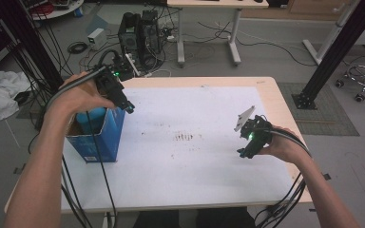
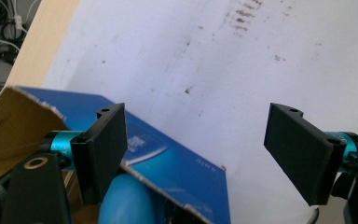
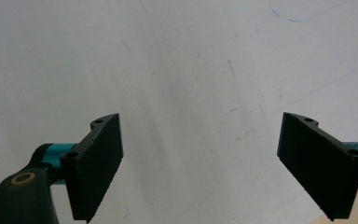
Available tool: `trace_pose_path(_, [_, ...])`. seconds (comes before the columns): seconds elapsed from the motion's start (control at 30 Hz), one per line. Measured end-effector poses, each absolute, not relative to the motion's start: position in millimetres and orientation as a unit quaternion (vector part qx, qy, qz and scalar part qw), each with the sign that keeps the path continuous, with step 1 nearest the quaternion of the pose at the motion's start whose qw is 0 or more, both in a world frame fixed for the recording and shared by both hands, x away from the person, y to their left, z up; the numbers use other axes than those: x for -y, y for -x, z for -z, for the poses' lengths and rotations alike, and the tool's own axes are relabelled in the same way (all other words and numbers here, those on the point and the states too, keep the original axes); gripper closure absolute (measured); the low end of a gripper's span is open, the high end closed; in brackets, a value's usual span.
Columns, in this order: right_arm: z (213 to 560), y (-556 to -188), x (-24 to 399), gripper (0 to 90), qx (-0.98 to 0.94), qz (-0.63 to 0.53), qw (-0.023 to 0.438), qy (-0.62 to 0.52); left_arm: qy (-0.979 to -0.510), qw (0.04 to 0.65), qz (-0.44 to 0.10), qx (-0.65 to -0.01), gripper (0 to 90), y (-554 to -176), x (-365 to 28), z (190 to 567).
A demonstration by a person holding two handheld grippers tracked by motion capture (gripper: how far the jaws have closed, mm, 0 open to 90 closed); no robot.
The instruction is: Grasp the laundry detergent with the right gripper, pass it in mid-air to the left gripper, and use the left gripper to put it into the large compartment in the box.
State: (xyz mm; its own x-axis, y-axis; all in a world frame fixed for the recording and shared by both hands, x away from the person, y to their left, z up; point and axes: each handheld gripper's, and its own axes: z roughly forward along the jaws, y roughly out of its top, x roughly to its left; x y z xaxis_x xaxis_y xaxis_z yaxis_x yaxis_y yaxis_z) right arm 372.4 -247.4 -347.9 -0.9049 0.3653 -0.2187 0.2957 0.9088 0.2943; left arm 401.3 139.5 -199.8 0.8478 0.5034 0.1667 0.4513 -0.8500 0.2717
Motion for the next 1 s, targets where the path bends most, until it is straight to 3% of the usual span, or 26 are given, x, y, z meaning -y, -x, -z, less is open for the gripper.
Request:
trace_pose_path(0.2, [347,-373,245,13.4,-0.968,-0.127,0.137,-0.169,-0.96,0.118,-0.105,-0.231,21.6,-403,-118,214])
trace_pose_path(0.27, [347,-373,245,13.4,-0.968,-0.127,0.138,-0.166,-0.959,0.126,-0.103,-0.231,17.3,-403,-112,220])
trace_pose_path(1.0, [342,-373,248,13.4,-0.966,-0.125,0.142,-0.174,-0.977,0.106,-0.065,-0.175,17.2,-394,-53,292])
